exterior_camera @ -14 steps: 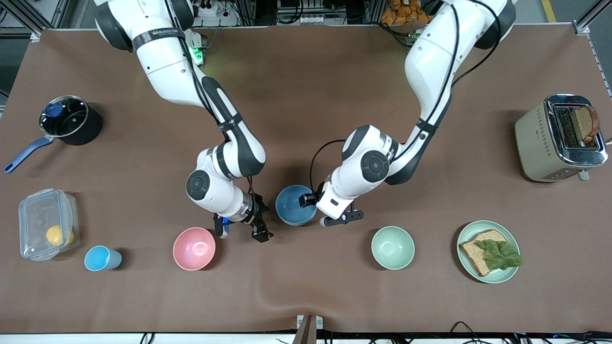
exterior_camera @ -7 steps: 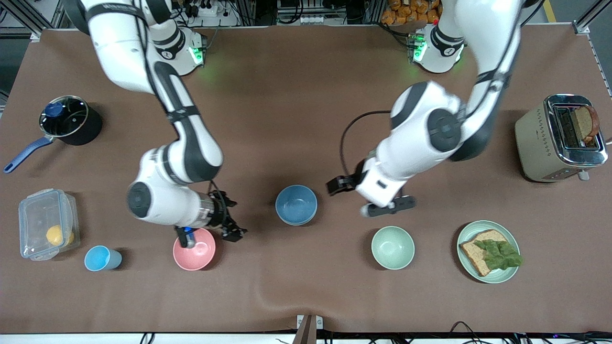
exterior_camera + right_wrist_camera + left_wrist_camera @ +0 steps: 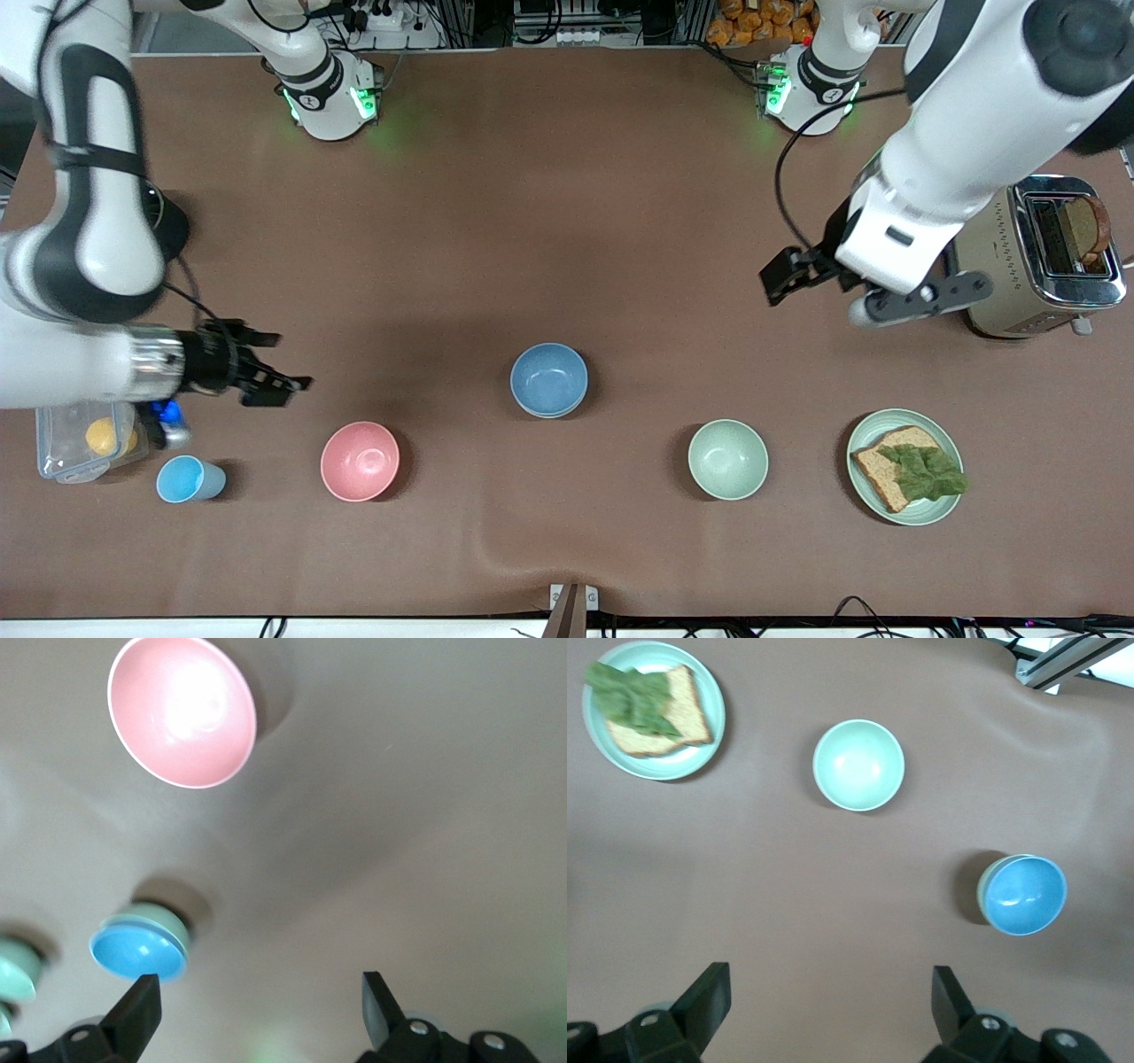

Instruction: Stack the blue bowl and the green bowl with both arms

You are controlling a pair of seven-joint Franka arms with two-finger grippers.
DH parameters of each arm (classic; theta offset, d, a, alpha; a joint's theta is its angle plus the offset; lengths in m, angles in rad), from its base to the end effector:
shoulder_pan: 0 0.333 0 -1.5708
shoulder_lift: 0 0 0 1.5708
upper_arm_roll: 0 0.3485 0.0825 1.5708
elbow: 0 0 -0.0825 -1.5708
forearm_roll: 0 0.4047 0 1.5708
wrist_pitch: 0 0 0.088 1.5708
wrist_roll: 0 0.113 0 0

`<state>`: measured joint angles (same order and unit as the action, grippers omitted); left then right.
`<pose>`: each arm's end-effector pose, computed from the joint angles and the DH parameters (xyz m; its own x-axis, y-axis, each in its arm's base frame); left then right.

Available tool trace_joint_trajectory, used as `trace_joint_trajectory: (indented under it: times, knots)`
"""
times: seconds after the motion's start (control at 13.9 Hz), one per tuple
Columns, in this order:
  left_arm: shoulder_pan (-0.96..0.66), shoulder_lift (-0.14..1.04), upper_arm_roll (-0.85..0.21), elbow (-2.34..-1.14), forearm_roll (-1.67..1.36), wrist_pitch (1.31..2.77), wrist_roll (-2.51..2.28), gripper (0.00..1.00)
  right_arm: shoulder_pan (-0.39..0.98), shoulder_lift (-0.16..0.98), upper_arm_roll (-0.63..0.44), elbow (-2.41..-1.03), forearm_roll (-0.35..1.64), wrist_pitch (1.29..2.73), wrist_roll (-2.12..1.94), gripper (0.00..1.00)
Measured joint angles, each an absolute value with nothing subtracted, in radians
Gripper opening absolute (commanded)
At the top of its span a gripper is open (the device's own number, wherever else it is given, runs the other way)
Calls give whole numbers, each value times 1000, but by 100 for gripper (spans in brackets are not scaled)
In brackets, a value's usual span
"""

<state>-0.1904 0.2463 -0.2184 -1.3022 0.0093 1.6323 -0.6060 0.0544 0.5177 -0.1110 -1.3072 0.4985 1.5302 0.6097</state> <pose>0.6170 -0.2438 0.6404 0.9773 0.2062 0.0485 0.2015 -0.9756 0.0866 0.7132 0.0323 0.4518 0.6957 -0.5434 -0.4698 -0.6773 -0.7141 -0.1771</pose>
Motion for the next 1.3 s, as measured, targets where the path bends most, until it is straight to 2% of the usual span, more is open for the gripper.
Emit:
trace_joint_trajectory:
  times: [0.14, 0.36, 0.72, 1.3]
  knots:
    - [-181, 208, -218, -1323, 26, 1610, -576, 100, 8, 444, -111, -1339, 418, 1501, 447, 100]
    - [-106, 140, -215, -1404, 33, 1606, -430, 100, 48, 315, -93, -1380, 188, 1497, 282, 100]
    - [2, 53, -211, -1476, 33, 1576, -348, 100, 96, 162, -90, -1414, 57, 1497, 127, 100]
    - [31, 30, -164, -1486, 33, 1545, -216, 100, 95, 111, -90, -1392, 24, 1406, 87, 100]
